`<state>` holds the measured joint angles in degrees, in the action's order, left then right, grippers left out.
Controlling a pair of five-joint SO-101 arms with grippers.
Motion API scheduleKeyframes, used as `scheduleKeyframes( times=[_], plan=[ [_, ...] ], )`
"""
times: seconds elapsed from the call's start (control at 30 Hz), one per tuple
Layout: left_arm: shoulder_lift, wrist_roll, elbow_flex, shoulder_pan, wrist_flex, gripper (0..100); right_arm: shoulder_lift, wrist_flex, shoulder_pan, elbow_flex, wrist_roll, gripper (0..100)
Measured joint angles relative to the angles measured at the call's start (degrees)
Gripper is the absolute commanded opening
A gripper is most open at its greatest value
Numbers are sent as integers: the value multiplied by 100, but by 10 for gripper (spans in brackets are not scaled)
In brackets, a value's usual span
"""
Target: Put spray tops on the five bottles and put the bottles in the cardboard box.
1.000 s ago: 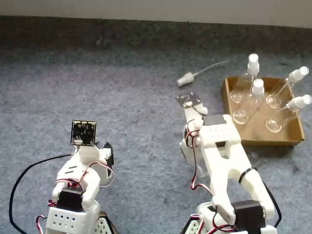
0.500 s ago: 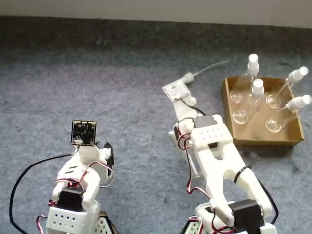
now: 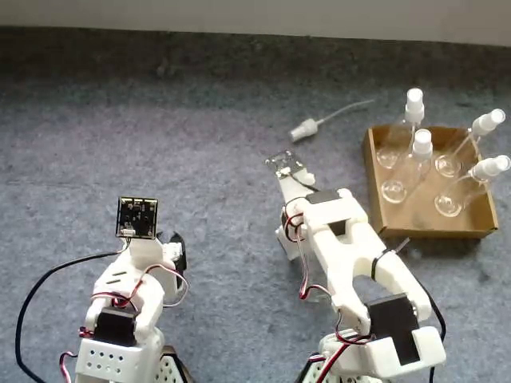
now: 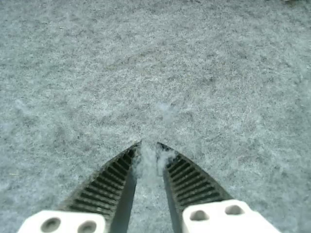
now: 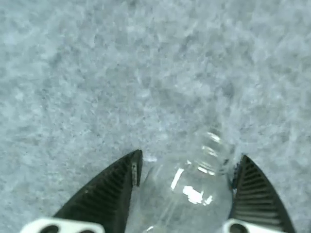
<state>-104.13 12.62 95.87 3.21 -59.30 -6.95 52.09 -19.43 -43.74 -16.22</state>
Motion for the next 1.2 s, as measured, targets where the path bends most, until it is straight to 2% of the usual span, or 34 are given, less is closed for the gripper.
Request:
scheduleKeyframes(
  times=[0.2, 0.3, 0.57, 0.73, 0.93, 1.07, 1.2],
  plan=[
    [0, 0, 0, 0, 0, 7, -642, 633, 0, 123, 9, 269],
    [0, 0, 0, 0, 0, 7, -897, 747, 0, 141, 35, 307],
    [0, 0, 0, 0, 0, 7, -967, 756, 0, 123, 747, 318],
    [0, 0, 0, 0, 0, 7, -967, 413, 0, -211, 1213, 318],
    [0, 0, 0, 0, 0, 7, -967, 352, 0, -273, 1301, 315],
    [0, 0, 0, 0, 0, 7, -967, 334, 0, -273, 1301, 262],
    [0, 0, 0, 0, 0, 7, -967, 325, 0, -273, 1301, 257]
  ],
)
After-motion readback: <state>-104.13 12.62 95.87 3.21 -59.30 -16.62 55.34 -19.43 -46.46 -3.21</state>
